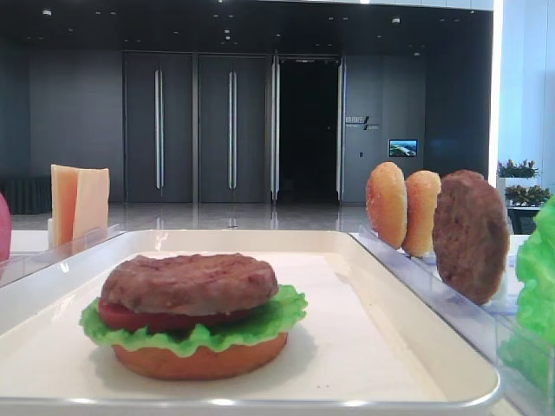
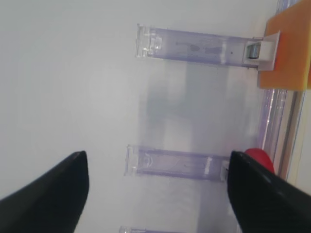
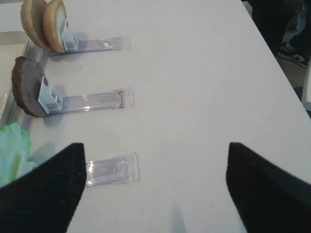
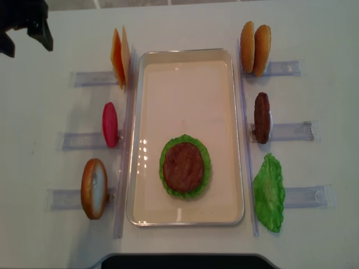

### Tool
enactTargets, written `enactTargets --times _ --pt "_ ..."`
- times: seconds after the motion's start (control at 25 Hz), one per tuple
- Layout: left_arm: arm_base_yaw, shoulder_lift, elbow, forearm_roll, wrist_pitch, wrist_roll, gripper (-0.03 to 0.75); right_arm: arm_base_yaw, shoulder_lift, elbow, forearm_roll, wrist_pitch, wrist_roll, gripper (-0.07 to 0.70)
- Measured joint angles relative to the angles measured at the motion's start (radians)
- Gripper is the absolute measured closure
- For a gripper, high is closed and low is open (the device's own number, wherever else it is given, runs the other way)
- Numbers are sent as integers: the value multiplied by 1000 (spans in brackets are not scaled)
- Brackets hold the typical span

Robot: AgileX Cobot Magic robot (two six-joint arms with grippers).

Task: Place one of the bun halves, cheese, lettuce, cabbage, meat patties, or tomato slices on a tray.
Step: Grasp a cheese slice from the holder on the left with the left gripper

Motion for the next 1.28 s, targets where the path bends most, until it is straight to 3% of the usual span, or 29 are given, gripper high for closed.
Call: enactTargets --times 0.72,1.28 --pt "0 357 -352 -48 0 -3 71 0 0 0 0 0 0 44" --pt "-25 398 -384 -45 0 -78 71 0 0 0 0 0 0 44"
